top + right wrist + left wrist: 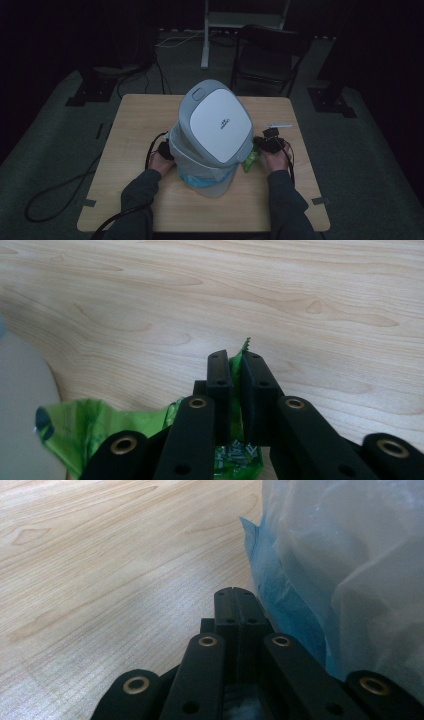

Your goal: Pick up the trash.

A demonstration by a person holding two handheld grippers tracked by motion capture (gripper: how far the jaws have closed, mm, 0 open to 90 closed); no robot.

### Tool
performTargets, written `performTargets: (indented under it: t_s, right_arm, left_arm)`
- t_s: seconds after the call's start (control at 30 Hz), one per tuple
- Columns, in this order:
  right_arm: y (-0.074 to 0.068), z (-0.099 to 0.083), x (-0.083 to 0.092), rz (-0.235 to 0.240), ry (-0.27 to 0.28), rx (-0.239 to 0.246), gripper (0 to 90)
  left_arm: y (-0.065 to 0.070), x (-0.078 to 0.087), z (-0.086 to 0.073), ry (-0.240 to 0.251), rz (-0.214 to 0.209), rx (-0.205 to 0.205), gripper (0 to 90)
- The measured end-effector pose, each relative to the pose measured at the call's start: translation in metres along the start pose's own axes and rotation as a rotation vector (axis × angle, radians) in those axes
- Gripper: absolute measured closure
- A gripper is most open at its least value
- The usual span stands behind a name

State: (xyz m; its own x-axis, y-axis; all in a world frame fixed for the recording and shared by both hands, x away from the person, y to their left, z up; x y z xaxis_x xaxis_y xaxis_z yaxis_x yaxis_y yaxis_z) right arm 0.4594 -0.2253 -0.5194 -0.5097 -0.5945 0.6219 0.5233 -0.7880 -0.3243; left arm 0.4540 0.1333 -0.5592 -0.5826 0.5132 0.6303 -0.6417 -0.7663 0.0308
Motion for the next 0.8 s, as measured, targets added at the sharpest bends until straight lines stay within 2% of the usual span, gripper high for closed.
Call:
performTargets:
  t_s: [0.67,0.8]
  right_arm:
    - [0.003,0.007,0.015,-0.051,0.089,-0.015,87.9]
    - [0.001,0.012,0.019,-0.055,0.1,0.003,88.0]
  left_arm:
    - [0.0,0.0,0.0,-0.001,0.0,-0.005,90.0]
    - [0.0,0.0,0.0,-0.001,0.0,-0.005,90.0]
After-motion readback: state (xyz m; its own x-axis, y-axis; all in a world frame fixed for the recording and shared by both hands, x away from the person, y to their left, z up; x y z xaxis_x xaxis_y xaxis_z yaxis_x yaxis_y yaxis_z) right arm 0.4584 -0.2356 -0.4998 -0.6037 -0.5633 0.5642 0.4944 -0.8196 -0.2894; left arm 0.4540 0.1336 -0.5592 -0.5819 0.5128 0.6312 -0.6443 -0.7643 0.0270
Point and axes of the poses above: each handheld gripper's, and its own axes: x roughly backward along the jaws, z roughly out of its top, y roughly to its right, the point moved 3 cm from there along -x, roughly forward along the jaws, and after that the axes turned 15 degrees about z, right-handed, at the moved point
